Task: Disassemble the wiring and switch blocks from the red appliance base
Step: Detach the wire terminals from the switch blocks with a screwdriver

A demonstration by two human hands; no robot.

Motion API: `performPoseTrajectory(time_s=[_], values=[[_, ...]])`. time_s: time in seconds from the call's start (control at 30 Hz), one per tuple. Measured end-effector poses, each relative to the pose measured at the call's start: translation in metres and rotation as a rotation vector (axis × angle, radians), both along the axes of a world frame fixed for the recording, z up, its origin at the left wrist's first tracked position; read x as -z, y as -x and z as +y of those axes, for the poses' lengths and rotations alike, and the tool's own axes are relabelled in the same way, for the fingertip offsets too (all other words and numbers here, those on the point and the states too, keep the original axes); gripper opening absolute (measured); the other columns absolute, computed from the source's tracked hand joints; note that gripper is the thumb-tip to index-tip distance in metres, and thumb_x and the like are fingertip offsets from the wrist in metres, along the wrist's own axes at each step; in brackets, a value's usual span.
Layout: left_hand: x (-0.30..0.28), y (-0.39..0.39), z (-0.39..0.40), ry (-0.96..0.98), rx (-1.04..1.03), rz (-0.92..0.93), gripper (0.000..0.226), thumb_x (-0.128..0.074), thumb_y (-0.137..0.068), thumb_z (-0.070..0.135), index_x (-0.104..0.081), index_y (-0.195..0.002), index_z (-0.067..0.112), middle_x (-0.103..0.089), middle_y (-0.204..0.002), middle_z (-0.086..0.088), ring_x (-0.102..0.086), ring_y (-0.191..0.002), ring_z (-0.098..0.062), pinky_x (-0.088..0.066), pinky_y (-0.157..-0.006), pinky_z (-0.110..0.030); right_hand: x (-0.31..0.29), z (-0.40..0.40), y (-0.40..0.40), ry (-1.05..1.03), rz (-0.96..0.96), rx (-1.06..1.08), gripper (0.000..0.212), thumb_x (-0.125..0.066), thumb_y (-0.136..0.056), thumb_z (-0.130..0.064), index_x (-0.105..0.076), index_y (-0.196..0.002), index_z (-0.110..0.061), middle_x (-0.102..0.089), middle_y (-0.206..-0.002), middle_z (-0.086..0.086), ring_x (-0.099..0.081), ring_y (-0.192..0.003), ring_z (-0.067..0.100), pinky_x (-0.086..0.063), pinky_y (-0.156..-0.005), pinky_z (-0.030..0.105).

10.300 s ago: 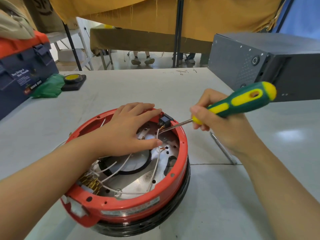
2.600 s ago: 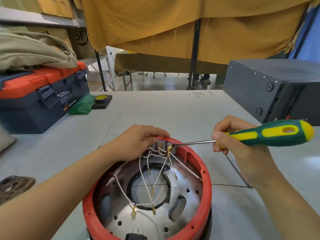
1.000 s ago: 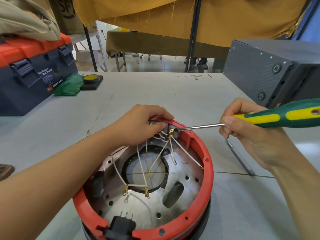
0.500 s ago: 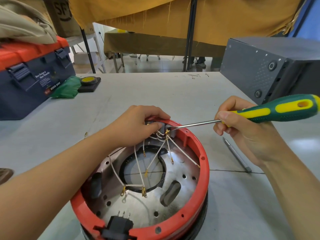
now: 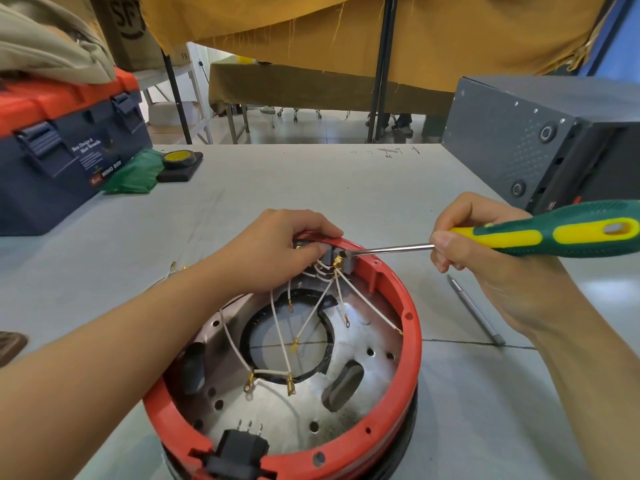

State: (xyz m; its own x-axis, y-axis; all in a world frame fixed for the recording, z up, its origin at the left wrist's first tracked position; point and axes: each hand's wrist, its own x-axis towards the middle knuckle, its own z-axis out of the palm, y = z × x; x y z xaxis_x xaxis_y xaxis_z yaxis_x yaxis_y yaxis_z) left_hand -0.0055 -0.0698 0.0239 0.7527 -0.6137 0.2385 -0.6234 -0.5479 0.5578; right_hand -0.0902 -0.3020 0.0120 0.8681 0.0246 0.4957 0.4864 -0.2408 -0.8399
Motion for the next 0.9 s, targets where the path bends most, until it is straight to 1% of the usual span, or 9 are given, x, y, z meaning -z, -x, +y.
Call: performPoseTrajectory(time_s=[0.1,0.2,0.23,0.4,0.5,0.57,0.67,0.77,0.9], values=[[0.0,0.0,0.0,0.002,-0.001,0.0,0.026,-0.058,-0.089,0.011,-0.067,-0.111,0.023,-0.065,-0.103,0.017,-0.056,-0.095,0.007,-0.038,-0.085,-0.001,0.002,0.001,-0.002,-0.077,0.038,0.018,0.012,-0.064,-0.07,-0.031,-0.059,-0.063,-0.023,-0.054,-0.053,-0.004,-0.051,-0.055,0.014,-0.041,-0.058,0.019],[0.001,-0.001,0.0,0.006,-0.001,-0.004,0.026,-0.058,-0.089,0.01,-0.068,-0.11,0.022,-0.066,-0.103,0.016,-0.056,-0.094,0.008,-0.037,-0.083,0.0,0.005,0.003,-0.006,-0.207,0.088,0.037,0.017,-0.063,-0.073,-0.017,-0.058,-0.057,-0.023,-0.051,-0.051,-0.005,-0.047,-0.052,0.013,-0.035,-0.061,0.035],[0.001,-0.001,0.0,0.004,-0.001,-0.007,0.026,-0.058,-0.089,0.01,-0.068,-0.111,0.022,-0.066,-0.103,0.015,-0.056,-0.094,0.007,-0.037,-0.083,0.0,0.006,0.003,-0.007,-0.254,0.108,0.042,0.021,-0.06,-0.074,-0.013,-0.058,-0.055,-0.023,-0.049,-0.051,-0.004,-0.046,-0.05,0.012,-0.034,-0.061,0.036],[0.001,-0.001,-0.001,0.005,0.0,-0.008,0.026,-0.058,-0.089,0.011,-0.068,-0.11,0.023,-0.066,-0.104,0.016,-0.055,-0.095,0.008,-0.037,-0.084,0.001,0.007,0.006,-0.01,-0.421,0.166,0.015,0.026,-0.053,-0.074,-0.009,-0.055,-0.05,-0.02,-0.044,-0.051,-0.002,-0.042,-0.048,0.012,-0.04,-0.05,0.023],[0.001,-0.001,-0.001,0.004,-0.006,-0.008,0.026,-0.058,-0.089,0.011,-0.068,-0.109,0.024,-0.065,-0.102,0.017,-0.056,-0.093,0.008,-0.036,-0.082,0.002,0.007,0.007,-0.012,-0.473,0.192,0.016,0.028,-0.052,-0.074,-0.009,-0.054,-0.049,-0.02,-0.042,-0.052,-0.002,-0.04,-0.047,0.011,-0.038,-0.047,0.022],[0.001,-0.001,-0.001,0.002,-0.008,-0.005,0.026,-0.058,-0.089,0.011,-0.068,-0.109,0.024,-0.065,-0.102,0.017,-0.056,-0.092,0.008,-0.035,-0.082,0.002,0.008,0.007,-0.013,-0.503,0.209,0.021,0.025,-0.052,-0.074,-0.01,-0.052,-0.05,-0.018,-0.041,-0.053,-0.001,-0.04,-0.046,0.01,-0.036,-0.045,0.021],[0.001,-0.001,-0.001,0.0,-0.01,-0.005,0.026,-0.058,-0.089,0.011,-0.068,-0.109,0.024,-0.065,-0.101,0.017,-0.056,-0.092,0.007,-0.035,-0.081,0.003,0.01,0.007,-0.015,-0.545,0.219,0.03,0.017,-0.052,-0.074,-0.01,-0.046,-0.057,-0.011,-0.042,-0.052,-0.002,-0.038,-0.044,0.009,-0.034,-0.043,0.02],[0.0,0.0,-0.001,-0.006,-0.01,-0.004,0.026,-0.058,-0.089,0.011,-0.067,-0.11,0.024,-0.065,-0.101,0.017,-0.057,-0.091,0.007,-0.036,-0.081,0.002,0.012,0.007,-0.016,-0.581,0.234,0.045,0.016,-0.052,-0.073,-0.012,-0.041,-0.062,-0.008,-0.041,-0.051,-0.002,-0.036,-0.044,0.009,-0.033,-0.041,0.019],[0.0,0.0,-0.001,-0.011,-0.008,0.003,0.026,-0.058,-0.089,0.012,-0.067,-0.109,0.025,-0.063,-0.096,0.022,-0.056,-0.089,0.013,-0.035,-0.079,0.003,0.012,0.009,-0.017,-0.625,0.244,0.061,0.018,-0.053,-0.071,-0.012,-0.039,-0.061,-0.009,-0.04,-0.052,-0.001,-0.034,-0.043,0.009,-0.03,-0.041,0.019]])
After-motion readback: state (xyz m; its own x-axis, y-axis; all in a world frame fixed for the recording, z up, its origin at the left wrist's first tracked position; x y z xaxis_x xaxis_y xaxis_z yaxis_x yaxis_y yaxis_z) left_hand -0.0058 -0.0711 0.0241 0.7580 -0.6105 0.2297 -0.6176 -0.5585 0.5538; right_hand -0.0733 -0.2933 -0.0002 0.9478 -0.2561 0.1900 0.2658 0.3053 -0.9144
